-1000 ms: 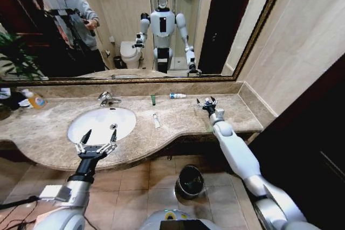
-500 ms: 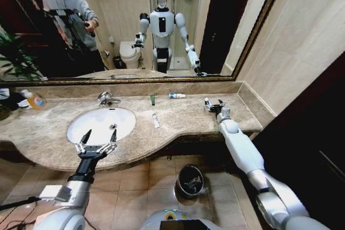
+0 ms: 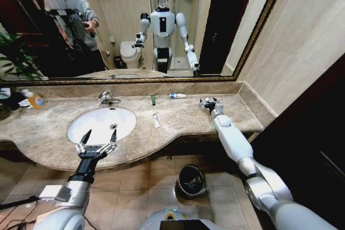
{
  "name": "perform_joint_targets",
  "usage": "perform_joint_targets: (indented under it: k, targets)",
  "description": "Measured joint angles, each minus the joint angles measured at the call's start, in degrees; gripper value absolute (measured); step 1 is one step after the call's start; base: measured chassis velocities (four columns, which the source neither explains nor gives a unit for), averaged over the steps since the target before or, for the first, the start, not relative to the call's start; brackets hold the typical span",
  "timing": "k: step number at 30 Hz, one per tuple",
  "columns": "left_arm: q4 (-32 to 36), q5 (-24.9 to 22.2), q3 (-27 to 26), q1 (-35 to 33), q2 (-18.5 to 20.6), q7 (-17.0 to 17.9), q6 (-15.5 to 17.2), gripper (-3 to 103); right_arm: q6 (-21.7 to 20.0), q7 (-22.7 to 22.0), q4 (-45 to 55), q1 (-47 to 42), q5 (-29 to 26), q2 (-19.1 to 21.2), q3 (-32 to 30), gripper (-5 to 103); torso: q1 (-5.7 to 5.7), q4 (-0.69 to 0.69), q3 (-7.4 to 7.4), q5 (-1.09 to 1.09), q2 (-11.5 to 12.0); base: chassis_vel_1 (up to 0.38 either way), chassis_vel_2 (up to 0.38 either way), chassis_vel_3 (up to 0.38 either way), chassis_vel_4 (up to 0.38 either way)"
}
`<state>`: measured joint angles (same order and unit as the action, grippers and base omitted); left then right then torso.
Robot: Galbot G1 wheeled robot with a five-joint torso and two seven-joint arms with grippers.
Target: Pick up the trash from the sink and place it in the trash bin.
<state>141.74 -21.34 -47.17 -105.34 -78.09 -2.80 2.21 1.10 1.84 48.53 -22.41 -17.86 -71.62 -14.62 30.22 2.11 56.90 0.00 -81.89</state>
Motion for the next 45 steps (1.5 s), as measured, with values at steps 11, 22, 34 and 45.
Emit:
perform_joint_targets:
  k: [11,22,34,45]
  targets:
    - [0.00,0.00,0.00,0.00,0.00,0.00,0.00,100,0.55,1.47,-1.33,-0.63,-0.45,-0.56,-0.13,74,0.00,0.00,0.00,0.00,0.00,0.000,0.000,0.000,0.000]
    - [0.00,0.00,0.00,0.00,0.00,0.00,0.00,100,-0.57,1.55,0.74,-1.98,-2.04,-0.10,-0.31,32,0.00,0.00,0.00,0.00,0.00,0.000,0.000,0.000,0.000]
    - [0.00,0.00,0.00,0.00,0.00,0.00,0.00,100,-2.19,1.10,6.05,-4.24,-3.05,1.33,-0.37,25,0.00,0.00,0.00,0.00,0.00,0.000,0.000,0.000,0.000]
    - [0.00,0.00,0.00,0.00,0.01,-0.01,0.00,100,-3.47,-0.13,27.70,-16.57,-9.36,8.60,-3.73,25,0.00,0.01,0.00,0.00,0.00,0.000,0.000,0.000,0.000]
